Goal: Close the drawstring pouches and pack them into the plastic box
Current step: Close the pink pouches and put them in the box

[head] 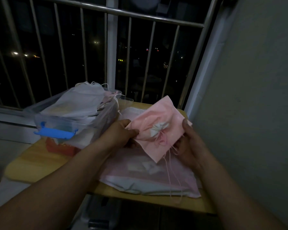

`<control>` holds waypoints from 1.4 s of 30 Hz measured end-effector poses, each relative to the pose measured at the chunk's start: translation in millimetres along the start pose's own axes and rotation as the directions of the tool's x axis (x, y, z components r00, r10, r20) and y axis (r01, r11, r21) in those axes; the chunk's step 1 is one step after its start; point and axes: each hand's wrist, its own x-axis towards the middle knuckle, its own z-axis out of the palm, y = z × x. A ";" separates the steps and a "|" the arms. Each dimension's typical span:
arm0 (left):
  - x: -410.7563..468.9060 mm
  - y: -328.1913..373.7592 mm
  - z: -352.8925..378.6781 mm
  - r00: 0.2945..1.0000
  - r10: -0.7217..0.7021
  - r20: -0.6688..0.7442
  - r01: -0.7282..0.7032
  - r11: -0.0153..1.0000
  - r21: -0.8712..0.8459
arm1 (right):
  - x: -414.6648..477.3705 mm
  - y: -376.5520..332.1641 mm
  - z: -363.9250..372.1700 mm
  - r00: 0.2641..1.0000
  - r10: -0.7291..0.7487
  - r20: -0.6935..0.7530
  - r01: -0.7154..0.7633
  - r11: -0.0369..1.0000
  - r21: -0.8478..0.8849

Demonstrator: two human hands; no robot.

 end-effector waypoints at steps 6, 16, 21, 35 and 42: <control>-10.6 -0.4 23.3 0.998 0.063 0.018 -0.063 0.998 -0.009 | 2.0 19.1 14.4 0.994 -0.096 -0.054 0.082 0.973 -0.217; -42.6 20.0 10.1 0.831 0.545 -0.111 -0.427 0.754 0.499 | -1.4 -5.7 29.6 0.979 -0.191 -0.074 0.160 0.939 -0.305; -66.3 56.0 -5.3 0.662 0.742 -0.108 -0.556 0.583 0.592 | -0.8 -39.8 87.5 0.983 -0.185 -0.021 0.174 0.952 -0.250; -37.7 77.8 -117.5 0.901 0.408 -0.148 -0.067 0.467 0.882 | 61.5 -0.1 256.9 0.994 -0.082 0.076 0.112 0.731 -0.673; -38.1 80.0 -150.0 0.995 0.100 0.020 -0.064 0.456 0.888 | 84.6 -11.0 268.0 0.766 -0.201 0.610 0.570 -0.226 -0.790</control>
